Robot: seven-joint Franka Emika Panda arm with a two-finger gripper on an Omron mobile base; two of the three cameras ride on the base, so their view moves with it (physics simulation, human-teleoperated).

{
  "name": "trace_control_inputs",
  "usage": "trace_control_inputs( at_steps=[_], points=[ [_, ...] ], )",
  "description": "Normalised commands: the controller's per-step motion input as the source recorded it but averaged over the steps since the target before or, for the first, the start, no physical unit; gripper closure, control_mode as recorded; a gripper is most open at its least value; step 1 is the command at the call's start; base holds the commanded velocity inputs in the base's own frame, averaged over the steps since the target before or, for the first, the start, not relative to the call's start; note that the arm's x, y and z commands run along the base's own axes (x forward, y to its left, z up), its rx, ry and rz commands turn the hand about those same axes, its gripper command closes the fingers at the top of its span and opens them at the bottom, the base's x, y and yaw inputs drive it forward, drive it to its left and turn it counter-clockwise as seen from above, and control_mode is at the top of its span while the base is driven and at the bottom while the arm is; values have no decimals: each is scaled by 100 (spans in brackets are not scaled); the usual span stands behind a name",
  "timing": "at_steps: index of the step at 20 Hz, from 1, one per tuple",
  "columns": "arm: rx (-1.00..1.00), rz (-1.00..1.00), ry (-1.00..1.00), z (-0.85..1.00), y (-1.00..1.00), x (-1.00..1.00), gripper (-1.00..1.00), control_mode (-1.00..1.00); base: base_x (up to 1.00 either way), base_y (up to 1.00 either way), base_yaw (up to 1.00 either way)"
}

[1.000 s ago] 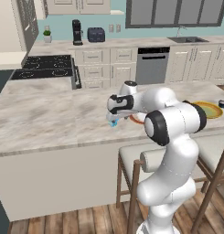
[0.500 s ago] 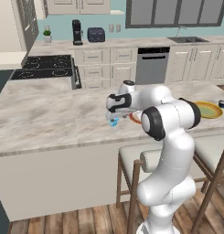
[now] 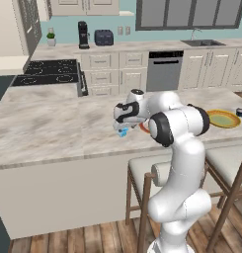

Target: Place two yogurt containers on each plate.

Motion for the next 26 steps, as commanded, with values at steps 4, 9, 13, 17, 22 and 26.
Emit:
trace_control_inputs(
  at_steps=[4,9,13,17,22,26],
  points=[
    [0,0,0,-6,0,26,-100,-100,0,0,0],
    [0,0,0,-13,0,23,-100,-100,0,0,0],
    [0,0,0,-10,4,21,-100,-100,0,0,0],
    [0,0,0,-7,2,16,-100,-100,0,0,0],
    [0,0,0,-8,3,7,-100,-100,0,0,0],
    [0,0,0,-14,3,3,-100,-100,0,0,0]
  ],
)
